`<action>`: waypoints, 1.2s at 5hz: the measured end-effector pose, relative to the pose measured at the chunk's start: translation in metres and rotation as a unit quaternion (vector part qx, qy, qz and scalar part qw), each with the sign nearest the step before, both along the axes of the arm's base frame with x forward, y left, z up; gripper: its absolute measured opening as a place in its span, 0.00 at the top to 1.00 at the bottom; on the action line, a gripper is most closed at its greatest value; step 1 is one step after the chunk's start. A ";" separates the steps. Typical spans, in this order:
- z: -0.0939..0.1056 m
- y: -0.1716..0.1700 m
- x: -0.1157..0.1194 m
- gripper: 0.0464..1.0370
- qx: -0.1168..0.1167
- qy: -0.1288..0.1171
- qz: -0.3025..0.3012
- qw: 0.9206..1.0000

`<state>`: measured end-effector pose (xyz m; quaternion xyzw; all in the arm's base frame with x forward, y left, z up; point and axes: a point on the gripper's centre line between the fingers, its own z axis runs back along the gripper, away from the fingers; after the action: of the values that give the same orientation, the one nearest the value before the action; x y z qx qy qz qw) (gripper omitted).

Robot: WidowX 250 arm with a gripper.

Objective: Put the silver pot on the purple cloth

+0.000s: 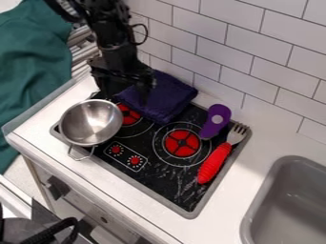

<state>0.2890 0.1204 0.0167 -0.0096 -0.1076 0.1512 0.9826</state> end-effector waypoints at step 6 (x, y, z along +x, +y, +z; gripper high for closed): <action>-0.056 -0.013 0.000 0.07 -0.044 0.104 -0.008 0.994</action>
<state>0.2895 0.1070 -0.0398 -0.0376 0.0017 0.1476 0.9883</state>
